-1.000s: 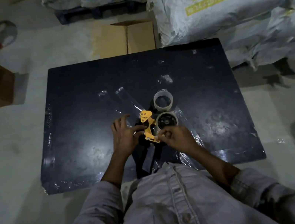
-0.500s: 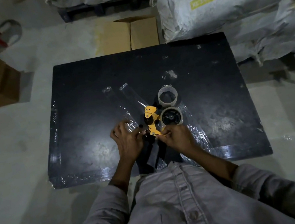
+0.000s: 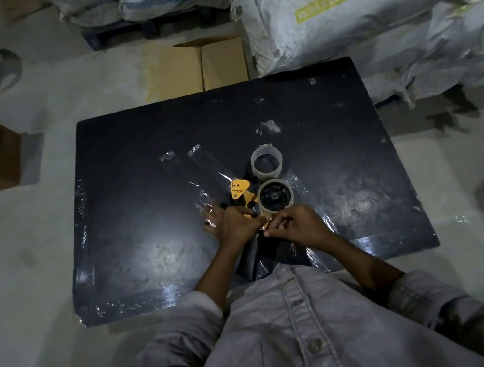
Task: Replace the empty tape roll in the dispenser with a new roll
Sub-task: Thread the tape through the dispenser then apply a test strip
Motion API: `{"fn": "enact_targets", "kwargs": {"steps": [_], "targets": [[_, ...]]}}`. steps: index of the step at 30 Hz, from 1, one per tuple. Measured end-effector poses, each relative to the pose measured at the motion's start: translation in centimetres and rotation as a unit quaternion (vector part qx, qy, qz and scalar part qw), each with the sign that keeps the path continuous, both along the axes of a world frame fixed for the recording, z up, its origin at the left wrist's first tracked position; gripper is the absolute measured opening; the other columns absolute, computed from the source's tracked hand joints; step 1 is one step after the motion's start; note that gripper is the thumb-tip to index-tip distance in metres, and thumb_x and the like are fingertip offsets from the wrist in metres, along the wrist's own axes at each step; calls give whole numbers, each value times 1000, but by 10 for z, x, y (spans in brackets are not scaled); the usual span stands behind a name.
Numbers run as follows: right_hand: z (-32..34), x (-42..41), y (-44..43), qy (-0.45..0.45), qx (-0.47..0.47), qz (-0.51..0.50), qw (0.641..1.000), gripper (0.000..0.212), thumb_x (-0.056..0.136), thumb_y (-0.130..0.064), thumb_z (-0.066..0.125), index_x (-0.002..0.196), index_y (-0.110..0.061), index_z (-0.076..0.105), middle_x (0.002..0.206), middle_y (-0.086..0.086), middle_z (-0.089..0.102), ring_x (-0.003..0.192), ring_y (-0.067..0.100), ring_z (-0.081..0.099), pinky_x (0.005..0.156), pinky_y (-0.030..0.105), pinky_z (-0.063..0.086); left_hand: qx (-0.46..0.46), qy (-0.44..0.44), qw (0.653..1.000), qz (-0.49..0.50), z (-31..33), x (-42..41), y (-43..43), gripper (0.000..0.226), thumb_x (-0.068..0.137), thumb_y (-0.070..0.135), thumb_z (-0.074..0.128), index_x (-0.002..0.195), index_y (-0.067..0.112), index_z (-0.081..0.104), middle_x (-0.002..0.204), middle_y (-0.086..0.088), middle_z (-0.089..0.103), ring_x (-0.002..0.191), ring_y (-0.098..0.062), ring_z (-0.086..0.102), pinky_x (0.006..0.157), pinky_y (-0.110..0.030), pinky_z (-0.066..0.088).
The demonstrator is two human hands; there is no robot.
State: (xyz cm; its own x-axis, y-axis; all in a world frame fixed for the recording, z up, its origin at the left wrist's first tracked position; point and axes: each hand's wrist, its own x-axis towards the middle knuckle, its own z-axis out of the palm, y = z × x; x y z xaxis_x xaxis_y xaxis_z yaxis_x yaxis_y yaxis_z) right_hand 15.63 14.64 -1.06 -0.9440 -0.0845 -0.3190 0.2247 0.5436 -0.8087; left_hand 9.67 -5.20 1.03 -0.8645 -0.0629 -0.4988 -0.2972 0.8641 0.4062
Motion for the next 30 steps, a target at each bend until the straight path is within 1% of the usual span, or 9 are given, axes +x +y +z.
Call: {"fn": "enact_targets", "kwargs": {"steps": [4, 9, 11, 13, 16, 20, 22, 26, 30], "targets": [[4, -1, 11, -38, -61, -9, 997, 26, 77, -29, 104, 98, -26, 88, 76, -4, 78, 68, 4, 67, 71, 32, 56, -67, -8, 998, -3, -5, -21, 5, 47, 58, 73, 86, 88, 36, 83, 168, -10, 37, 160, -41, 16, 123, -67, 22], [15, -7, 14, -63, -73, -36, 995, 32, 76, -24, 104, 103, -25, 87, 80, 12, 78, 70, 12, 68, 77, 37, 56, -73, 8, 996, -40, -8, -41, 0, 41, 58, 63, 85, 88, 35, 86, 147, -3, 52, 151, -40, 26, 121, -68, 28], [19, -10, 13, -50, -52, -29, 997, 29, 74, -31, 105, 98, -28, 87, 79, 6, 79, 70, 10, 70, 77, 40, 60, -54, 17, 997, -56, -7, -42, -4, 31, 67, 59, 86, 90, 38, 87, 148, -3, 51, 150, -40, 25, 121, -67, 29], [23, -14, 6, -36, 46, -22, 998, 35, 73, -58, 101, 81, -29, 84, 70, -3, 77, 66, 7, 71, 71, 38, 61, -32, 32, 997, -59, -10, -41, -9, 22, 73, 56, 88, 87, 40, 87, 154, 0, 49, 152, -39, 23, 121, -66, 28], [27, -14, -16, -80, 215, -25, 973, 91, 63, -107, 66, 64, -17, 74, 63, 0, 72, 66, 12, 71, 61, 30, 53, -11, 57, 996, -61, -15, -38, -16, 19, 77, 57, 88, 85, 40, 87, 163, 1, 45, 156, -37, 19, 122, -64, 24], [34, -5, -42, -76, 237, 44, 968, 79, 75, -100, 67, 71, -22, 66, 63, -8, 63, 68, 11, 69, 57, 26, 42, -14, 78, 993, -86, -8, -37, -19, 22, 82, 57, 86, 92, 37, 89, 171, 1, 35, 161, -35, 11, 124, -62, 16], [38, -2, -49, -66, 248, 56, 965, 69, 76, -98, 68, 83, -30, 54, 70, -13, 56, 76, 12, 67, 66, 27, 44, -7, 79, 993, -87, -8, -36, -22, 23, 82, 59, 87, 91, 38, 89, 172, 2, 35, 162, -34, 10, 124, -62, 14], [37, 0, -61, -74, 290, 68, 952, 93, 66, -106, 60, 115, -28, 68, 102, 2, 77, 101, 26, 78, 77, 35, 56, 0, 86, 992, -89, -8, -33, -25, 23, 82, 60, 87, 90, 38, 88, 173, 3, 36, 164, -34, 8, 123, -65, 10], [47, -2, -63, -103, 300, 56, 947, 83, 71, -100, 59, 98, -23, 71, 100, 5, 77, 98, 28, 78, 75, 35, 55, 13, 112, 990, -83, -6, -29, -30, 20, 82, 57, 88, 88, 38, 88, 170, 4, 38, 164, -33, 11, 124, -66, 11]]}}
